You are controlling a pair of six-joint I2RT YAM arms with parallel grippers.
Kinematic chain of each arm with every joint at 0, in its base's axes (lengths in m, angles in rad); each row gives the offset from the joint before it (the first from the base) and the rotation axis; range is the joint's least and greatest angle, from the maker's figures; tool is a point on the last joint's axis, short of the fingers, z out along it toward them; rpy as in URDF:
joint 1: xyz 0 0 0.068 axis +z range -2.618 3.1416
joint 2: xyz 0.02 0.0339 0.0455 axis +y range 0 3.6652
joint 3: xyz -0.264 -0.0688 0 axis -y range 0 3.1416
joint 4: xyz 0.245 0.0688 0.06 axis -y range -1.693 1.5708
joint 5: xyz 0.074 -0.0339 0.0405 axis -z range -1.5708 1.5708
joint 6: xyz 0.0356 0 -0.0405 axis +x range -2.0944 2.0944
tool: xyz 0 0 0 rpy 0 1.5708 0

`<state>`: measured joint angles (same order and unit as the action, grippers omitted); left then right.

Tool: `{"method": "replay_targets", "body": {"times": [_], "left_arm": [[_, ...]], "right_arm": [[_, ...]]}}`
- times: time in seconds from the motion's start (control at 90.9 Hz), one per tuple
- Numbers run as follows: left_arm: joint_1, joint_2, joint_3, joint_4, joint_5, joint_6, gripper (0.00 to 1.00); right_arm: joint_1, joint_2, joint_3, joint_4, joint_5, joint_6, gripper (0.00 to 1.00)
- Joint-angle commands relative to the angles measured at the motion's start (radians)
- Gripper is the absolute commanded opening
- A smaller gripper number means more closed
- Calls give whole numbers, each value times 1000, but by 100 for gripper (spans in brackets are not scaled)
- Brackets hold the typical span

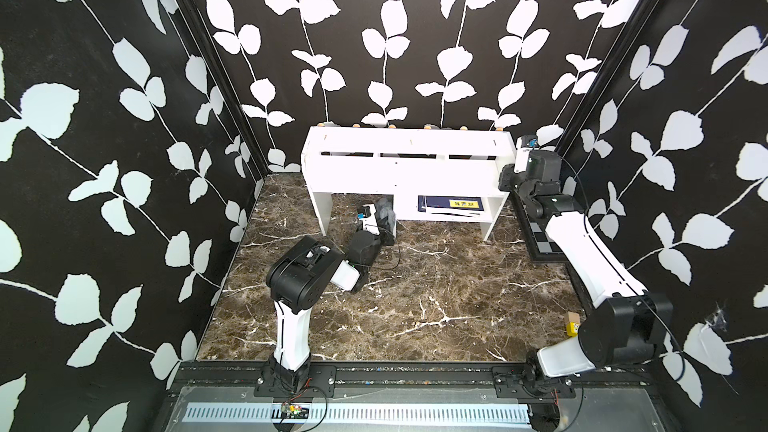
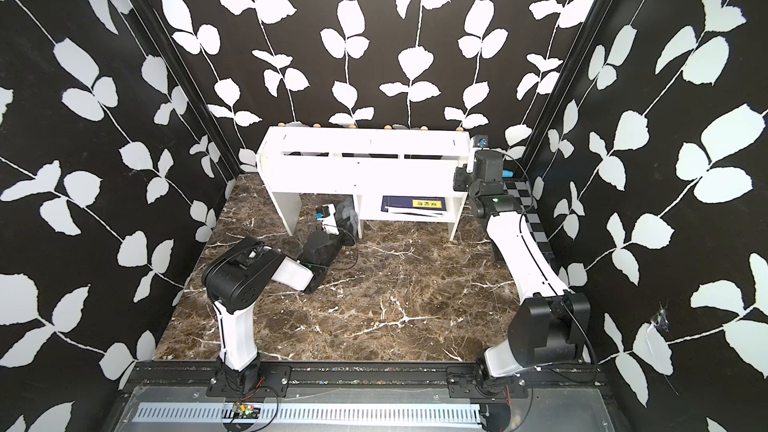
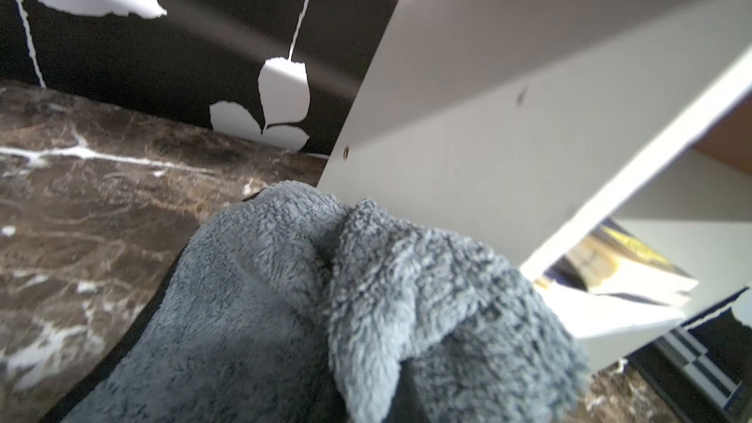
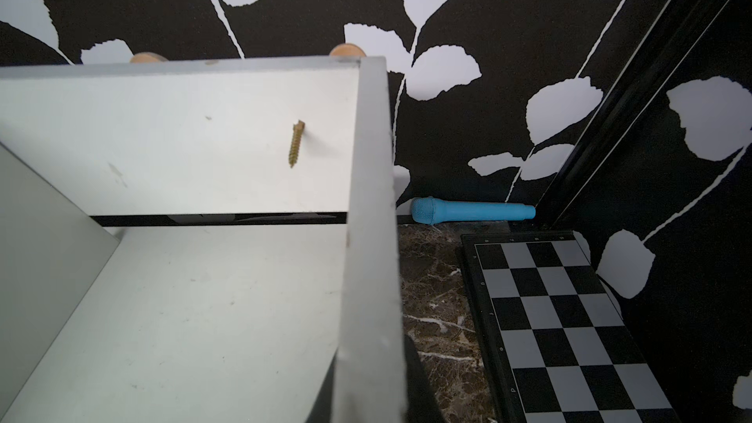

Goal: Wipe the bookshelf clean with a cloth
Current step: Wipe the dust from the shelf.

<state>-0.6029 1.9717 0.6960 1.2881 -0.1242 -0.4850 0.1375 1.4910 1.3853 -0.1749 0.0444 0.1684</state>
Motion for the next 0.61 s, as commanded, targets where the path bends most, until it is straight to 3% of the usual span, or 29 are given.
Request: {"method": "replay_targets", "body": {"times": [0.0,0.176,0.319,0.473,0.594], "left_arm": [[-89,44,-30,-32,215,19,0],[-90,-4,-84,-32,201,20,0],[-90,-193,-148,-119,150,124,0],[-86,-468,-147,-478,-146,229,0],[-33,-557,-116,-641,-321,223,0]], "right_arm": [[58,20,-20,-132,-145,223,0],[58,16,-15,-136,-147,226,0],[57,7,-14,-139,-141,221,0],[57,-17,-26,-131,-129,218,0],[57,-30,-39,-114,-137,232,0]]}}
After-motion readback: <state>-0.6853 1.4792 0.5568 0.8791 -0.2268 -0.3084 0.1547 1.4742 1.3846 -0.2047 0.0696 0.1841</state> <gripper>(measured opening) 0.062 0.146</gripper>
